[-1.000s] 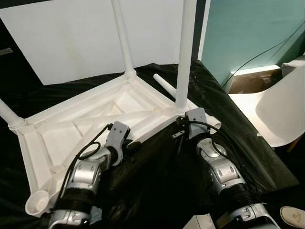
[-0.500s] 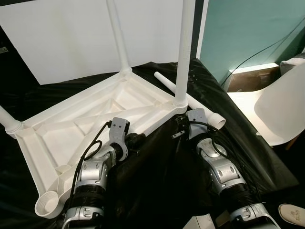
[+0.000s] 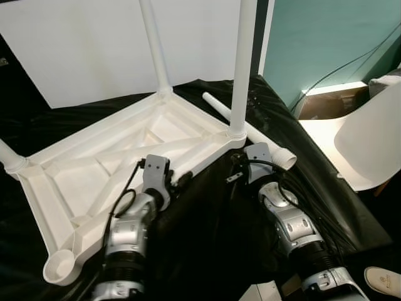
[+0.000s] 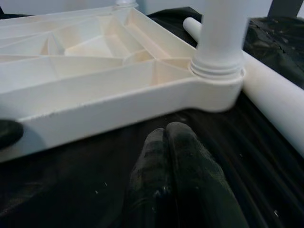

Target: Building children table

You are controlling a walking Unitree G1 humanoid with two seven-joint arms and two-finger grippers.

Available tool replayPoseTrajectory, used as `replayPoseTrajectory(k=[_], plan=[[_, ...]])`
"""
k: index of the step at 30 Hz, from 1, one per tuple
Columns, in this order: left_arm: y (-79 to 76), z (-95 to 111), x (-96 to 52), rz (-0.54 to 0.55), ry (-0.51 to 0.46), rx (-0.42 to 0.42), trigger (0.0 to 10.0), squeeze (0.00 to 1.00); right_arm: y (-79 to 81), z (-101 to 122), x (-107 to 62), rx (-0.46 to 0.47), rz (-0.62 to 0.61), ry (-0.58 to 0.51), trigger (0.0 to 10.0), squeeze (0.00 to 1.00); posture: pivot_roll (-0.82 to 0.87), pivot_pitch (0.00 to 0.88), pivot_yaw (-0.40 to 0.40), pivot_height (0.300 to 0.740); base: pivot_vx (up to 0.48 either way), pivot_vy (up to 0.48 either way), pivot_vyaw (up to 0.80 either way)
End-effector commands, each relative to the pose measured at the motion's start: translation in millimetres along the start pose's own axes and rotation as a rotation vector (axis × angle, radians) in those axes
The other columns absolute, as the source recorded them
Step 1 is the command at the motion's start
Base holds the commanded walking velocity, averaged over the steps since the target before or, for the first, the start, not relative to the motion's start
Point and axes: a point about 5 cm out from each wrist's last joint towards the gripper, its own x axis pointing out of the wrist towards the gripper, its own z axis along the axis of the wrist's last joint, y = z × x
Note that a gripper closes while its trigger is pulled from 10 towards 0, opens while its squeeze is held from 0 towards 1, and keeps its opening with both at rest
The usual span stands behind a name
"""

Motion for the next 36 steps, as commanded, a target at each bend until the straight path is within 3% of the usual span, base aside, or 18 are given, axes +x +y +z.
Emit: replayPoseTrajectory(k=[1, 2, 3, 4, 10, 13, 15, 17, 18, 22, 26, 27, 28, 36], plan=[[-4.7, 12.8, -7.4, -0.084, -0.093, 0.02, 10.0, 0.0, 1.4, -2.4, 0.6, 0.0, 0.013, 0.017, 10.0, 0.0, 0.0, 0.0, 0.042, 0.74, 0.0, 0.0, 0.0], [-4.7, 12.8, -7.4, -0.084, -0.093, 0.02, 10.0, 0.0, 1.4, -2.4, 0.6, 0.0, 0.013, 0.017, 10.0, 0.0, 0.0, 0.0, 0.042, 0.74, 0.0, 0.0, 0.0], [-12.5, 18.6, -12.1, -0.175, -0.142, 0.017, 10.0, 0.0, 1.4, -2.5, 0.6, -0.001, 0.015, 0.017, 10.0, 0.0, 0.0, 0.0, 0.041, 0.74, 0.0, 0.0, 0.0], [-12.5, 18.6, -12.1, -0.175, -0.142, 0.017, 10.0, 0.0, 1.4, -2.5, 0.6, -0.001, 0.015, 0.017, 10.0, 0.0, 0.0, 0.0, 0.041, 0.74, 0.0, 0.0, 0.0], [-31.5, 35.8, -33.1, -0.434, -0.261, -0.037, 10.0, 0.0, 1.4, -2.6, 1.0, -0.005, 0.02, 0.018, 10.0, 0.0, 0.01, 0.0, 0.039, 0.74, 0.0, 0.0, 0.0], [-27.8, 34.6, -30.6, -0.392, -0.238, -0.005, 10.0, 0.0, 1.8, -2.3, 1.4, -0.005, 0.021, 0.017, 10.0, 0.0, 0.01, 0.0, 0.039, 0.74, 0.0, 0.0, 0.0], [-15.1, 21.4, -20.7, -0.27, -0.123, 0.072, 10.0, 0.0, 2.5, -1.8, 1.8, -0.004, 0.023, 0.016, 10.0, 0.0, 0.01, 0.0, 0.04, 0.74, 0.0, 0.0, 0.0], [-15.1, 21.4, -20.7, -0.27, -0.123, 0.072, 10.0, 0.0, 2.5, -1.8, 1.8, -0.004, 0.023, 0.016, 10.0, 0.0, 0.01, 0.0, 0.04, 0.74, 0.0, 0.0, 0.0], [-5.2, 10.1, -15.4, -0.197, -0.031, 0.138, 10.0, 0.0, 2.9, -1.7, 2.0, -0.003, 0.023, 0.015, 10.0, 0.0, 0.01, 0.0, 0.039, 0.74, 0.0, 0.0, 0.0], [10.5, -2.2, -12.4, -0.123, 0.083, 0.203, 10.0, 0.0, 3.6, -1.4, 2.3, -0.003, 0.024, 0.014, 10.0, 0.0, 0.0, 0.0, 0.045, 0.74, 0.0, 0.0, 0.0], [9.1, -1.1, -20.2, -0.23, 0.11, 0.209, 10.0, 0.0, 2.4, -1.7, 2.2, -0.002, 0.016, 0.014, 10.0, 0.0, 0.0, 0.0, 0.048, 0.74, 0.0, 0.0, 0.0], [2.2, -3.5, -31.4, -0.366, 0.144, 0.217, 10.0, 0.0, 2.1, -2.2, 1.9, 0.0, 0.012, 0.015, 10.0, 0.0, 0.0, 0.0, 0.049, 0.74, 0.0, 0.0, 0.0], [0.7, -7.1, -36.8, -0.419, 0.18, 0.236, 10.0, 0.0, 2.4, -2.4, 1.9, 0.0, 0.012, 0.016, 10.0, 0.0, 0.0, 0.0, 0.05, 0.74, 0.0, 0.0, 0.0], [2.3, -16.5, -47.4, -0.54, 0.289, 0.309, 10.0, 0.0, 2.8, -2.2, 2.9, 0.0, 0.013, 0.015, 10.0, 0.0, 0.0, 0.0, 0.05, 0.74, 0.0, 0.0, 0.0]])
